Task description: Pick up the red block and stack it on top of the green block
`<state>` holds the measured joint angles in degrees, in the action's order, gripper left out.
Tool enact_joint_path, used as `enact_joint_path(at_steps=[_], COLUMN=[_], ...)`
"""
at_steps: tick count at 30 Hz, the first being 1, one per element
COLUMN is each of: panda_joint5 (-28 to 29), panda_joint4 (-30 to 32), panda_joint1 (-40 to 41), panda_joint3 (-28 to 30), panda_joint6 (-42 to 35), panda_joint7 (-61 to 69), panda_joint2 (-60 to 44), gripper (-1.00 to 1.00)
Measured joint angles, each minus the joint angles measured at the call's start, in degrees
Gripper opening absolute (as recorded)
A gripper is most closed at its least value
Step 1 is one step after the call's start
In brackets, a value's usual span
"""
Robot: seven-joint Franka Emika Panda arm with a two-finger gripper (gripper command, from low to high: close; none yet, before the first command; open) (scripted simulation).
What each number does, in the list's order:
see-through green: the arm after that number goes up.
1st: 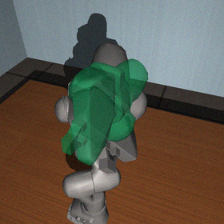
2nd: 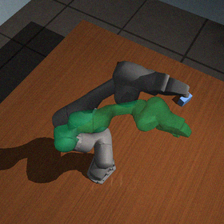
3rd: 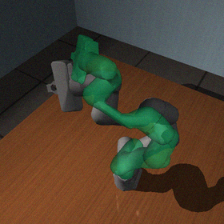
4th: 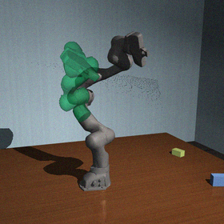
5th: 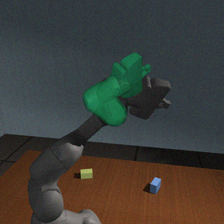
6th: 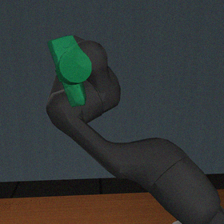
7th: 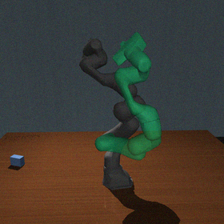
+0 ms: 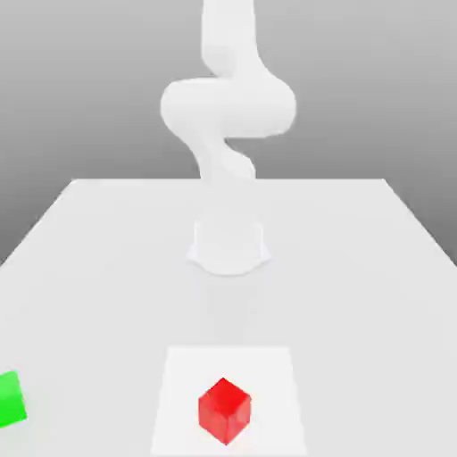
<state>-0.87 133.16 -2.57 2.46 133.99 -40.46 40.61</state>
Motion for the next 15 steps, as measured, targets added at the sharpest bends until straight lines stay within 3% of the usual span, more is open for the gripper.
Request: enact_joint_path(at_steps=[15], panda_joint5=[-6.98], panda_joint4=[8.26], panda_joint1=[-10.75], panda_joint3=[10.21], panda_joint6=[13.12], panda_joint7=[33.61], panda_joint2=[-31.69], gripper=[0.00])
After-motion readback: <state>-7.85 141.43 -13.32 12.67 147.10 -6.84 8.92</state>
